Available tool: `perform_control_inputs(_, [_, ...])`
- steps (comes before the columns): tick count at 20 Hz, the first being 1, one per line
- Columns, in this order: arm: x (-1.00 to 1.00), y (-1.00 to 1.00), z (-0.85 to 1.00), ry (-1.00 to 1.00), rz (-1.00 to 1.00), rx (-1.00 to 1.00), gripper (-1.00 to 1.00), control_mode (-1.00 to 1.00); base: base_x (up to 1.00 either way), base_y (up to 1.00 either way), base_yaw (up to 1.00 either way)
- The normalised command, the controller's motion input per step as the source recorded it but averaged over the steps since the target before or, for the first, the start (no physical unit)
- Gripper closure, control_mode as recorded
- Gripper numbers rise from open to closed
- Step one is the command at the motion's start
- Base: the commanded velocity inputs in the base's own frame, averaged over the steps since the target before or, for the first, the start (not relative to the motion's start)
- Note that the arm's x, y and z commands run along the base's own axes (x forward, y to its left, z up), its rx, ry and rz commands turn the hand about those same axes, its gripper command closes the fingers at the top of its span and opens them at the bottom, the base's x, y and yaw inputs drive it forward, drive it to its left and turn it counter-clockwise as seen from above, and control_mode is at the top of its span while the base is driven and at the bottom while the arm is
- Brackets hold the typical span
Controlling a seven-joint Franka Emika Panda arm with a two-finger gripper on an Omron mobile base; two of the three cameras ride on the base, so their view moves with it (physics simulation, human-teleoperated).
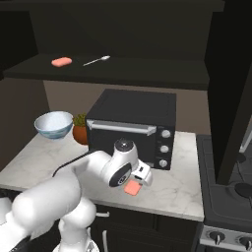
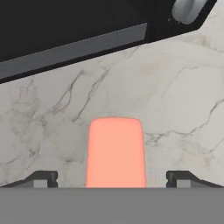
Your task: Pick the bar soap and bar soap from the cabinet and place them on the counter.
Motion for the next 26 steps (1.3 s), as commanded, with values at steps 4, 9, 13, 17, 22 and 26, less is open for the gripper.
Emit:
perform_control_inputs(4, [-0.48, 0.00, 0.18, 0.00, 0.00, 0.00, -1.00, -1.00, 0.00, 0.00, 0.00])
perform_control_inputs(9, [-0.42, 0.02, 0.29, -0.01, 0.00, 0.00, -1.00, -1.00, 0.00, 0.00, 0.00])
perform_control_inputs(13, [-0.31, 0.11, 0.47, -0.03, 0.04, 0.00, -1.00, -1.00, 0.00, 0.00, 0.00])
perform_control_inputs(17, [-0.32, 0.17, 0.51, -0.06, 0.07, 0.00, -1.00, -1.00, 0.00, 0.00, 0.00])
perform_control_inputs(22, [-0.38, 0.22, 0.48, -0.08, 0.06, 0.00, -1.00, -1.00, 0.00, 0.00, 0.00])
perform_control_inputs(26, [-0.38, 0.24, 0.47, -0.10, 0.04, 0.00, -1.00, -1.00, 0.00, 0.00, 0.00])
